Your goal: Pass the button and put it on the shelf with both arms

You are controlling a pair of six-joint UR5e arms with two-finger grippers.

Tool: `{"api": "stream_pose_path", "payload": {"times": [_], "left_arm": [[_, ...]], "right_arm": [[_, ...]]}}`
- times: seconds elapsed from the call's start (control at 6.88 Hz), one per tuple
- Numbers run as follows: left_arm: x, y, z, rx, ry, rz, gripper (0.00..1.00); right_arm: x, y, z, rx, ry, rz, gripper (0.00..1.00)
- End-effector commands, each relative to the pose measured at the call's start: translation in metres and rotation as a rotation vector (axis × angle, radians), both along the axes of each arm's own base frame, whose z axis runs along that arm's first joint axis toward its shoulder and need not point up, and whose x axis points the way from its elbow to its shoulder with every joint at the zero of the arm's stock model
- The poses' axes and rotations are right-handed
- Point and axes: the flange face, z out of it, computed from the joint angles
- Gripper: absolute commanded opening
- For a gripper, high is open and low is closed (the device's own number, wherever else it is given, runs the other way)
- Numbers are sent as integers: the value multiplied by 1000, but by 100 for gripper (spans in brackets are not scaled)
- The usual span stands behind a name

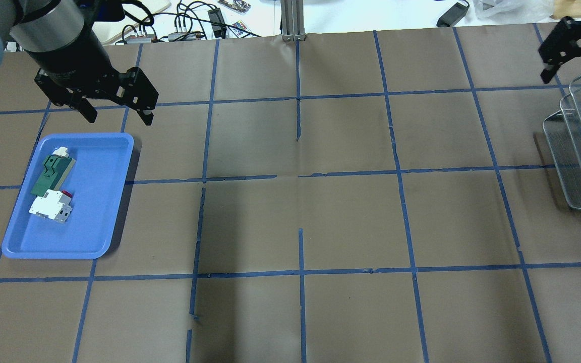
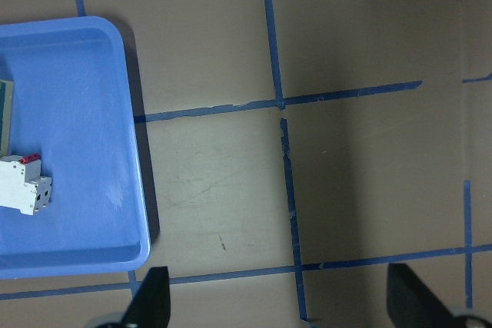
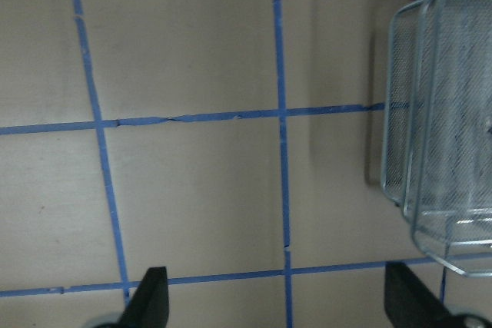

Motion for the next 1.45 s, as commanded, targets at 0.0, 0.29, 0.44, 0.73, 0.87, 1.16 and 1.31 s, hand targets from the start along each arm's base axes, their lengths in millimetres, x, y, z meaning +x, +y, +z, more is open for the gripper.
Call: {"api": "stream_pose_path", "payload": {"times": [0.0,0.29,0.44,0.73,0.87,1.16,1.31], "left_arm": [[0,0,1,-2,1,12,100],[0,1,3,-6,4,14,100],[-1,2,4,-11,35,55,100],[1,2,5,-11,37,65,100],[-2,3,4,-9,39,62,100],[-3,3,4,-9,40,73,100],[-3,3,4,-9,40,73,100]], "right_arm": [[138,54,-13,3,30,-88,100],[190,100,3,-33,25,-48,100],[189,115,-6,-5,-23,-50,100],[184,124,-14,5,-30,-49,100],[173,121,-17,3,-34,-66,100],[145,118,-12,-9,-33,-110,100],[148,123,-10,-10,-35,-118,100]]}}
